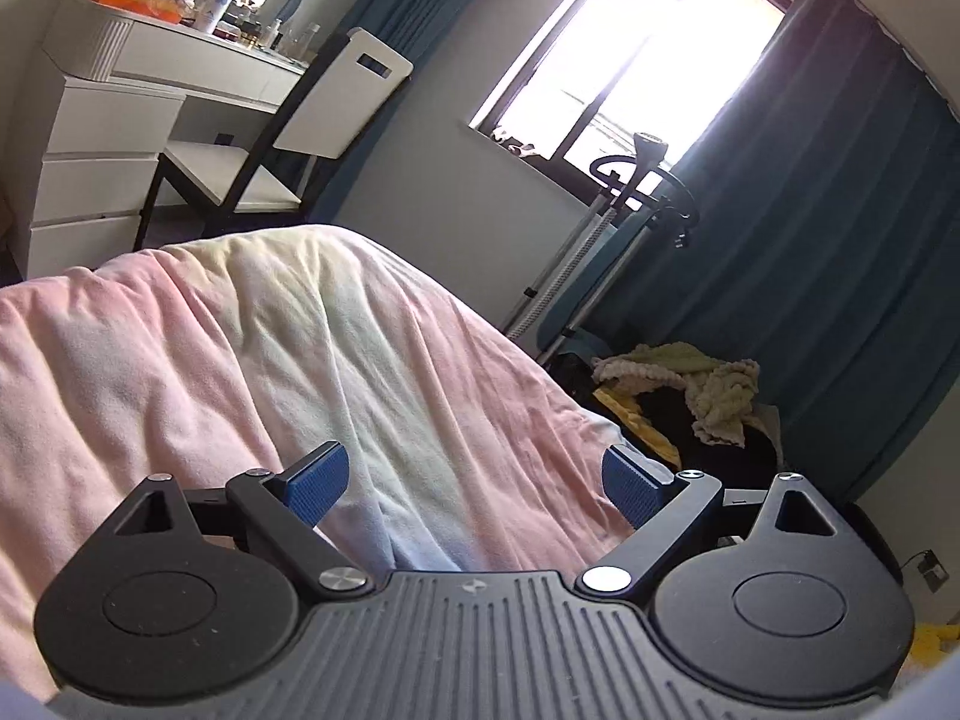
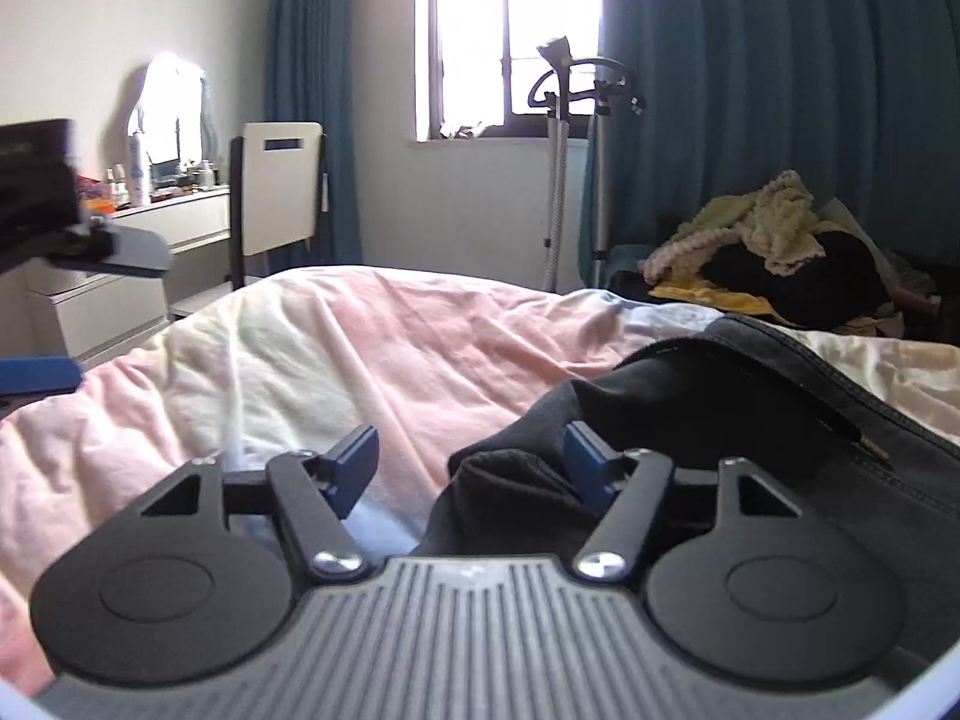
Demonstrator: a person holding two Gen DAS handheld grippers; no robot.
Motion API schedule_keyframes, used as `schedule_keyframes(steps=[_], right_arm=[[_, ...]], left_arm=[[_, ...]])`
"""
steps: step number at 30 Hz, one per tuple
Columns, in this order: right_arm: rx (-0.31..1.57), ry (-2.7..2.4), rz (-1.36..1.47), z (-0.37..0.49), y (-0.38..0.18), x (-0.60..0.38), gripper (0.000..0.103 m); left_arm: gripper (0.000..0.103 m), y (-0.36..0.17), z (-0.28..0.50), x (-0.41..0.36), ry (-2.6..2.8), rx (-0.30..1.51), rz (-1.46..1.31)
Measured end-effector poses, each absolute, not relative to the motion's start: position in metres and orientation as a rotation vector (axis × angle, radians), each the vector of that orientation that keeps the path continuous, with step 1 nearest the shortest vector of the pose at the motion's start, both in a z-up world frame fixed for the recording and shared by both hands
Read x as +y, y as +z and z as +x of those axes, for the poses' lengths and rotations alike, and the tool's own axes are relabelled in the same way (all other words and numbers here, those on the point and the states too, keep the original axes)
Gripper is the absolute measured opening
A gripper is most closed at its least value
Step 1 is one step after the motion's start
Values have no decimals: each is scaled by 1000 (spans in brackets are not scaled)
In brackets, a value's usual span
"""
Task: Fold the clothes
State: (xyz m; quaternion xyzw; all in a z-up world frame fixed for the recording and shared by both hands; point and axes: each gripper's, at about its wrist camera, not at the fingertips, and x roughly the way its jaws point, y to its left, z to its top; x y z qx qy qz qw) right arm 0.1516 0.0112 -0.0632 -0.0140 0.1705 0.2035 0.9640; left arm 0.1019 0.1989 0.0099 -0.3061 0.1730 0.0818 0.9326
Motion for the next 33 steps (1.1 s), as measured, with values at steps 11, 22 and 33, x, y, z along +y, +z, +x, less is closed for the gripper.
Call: schedule_keyframes(steps=[11,22,33], right_arm=[[352,350,-14,36,-44,-112,81],[328,333,10,71,-80,-115,67],[403,478,-231,80,-101,-67,80]], left_arm=[[90,-2,113,130,-170,480,-563],[84,-18,120,100,-226,493,-536],[84,-29,144,78,-326,520,-510]])
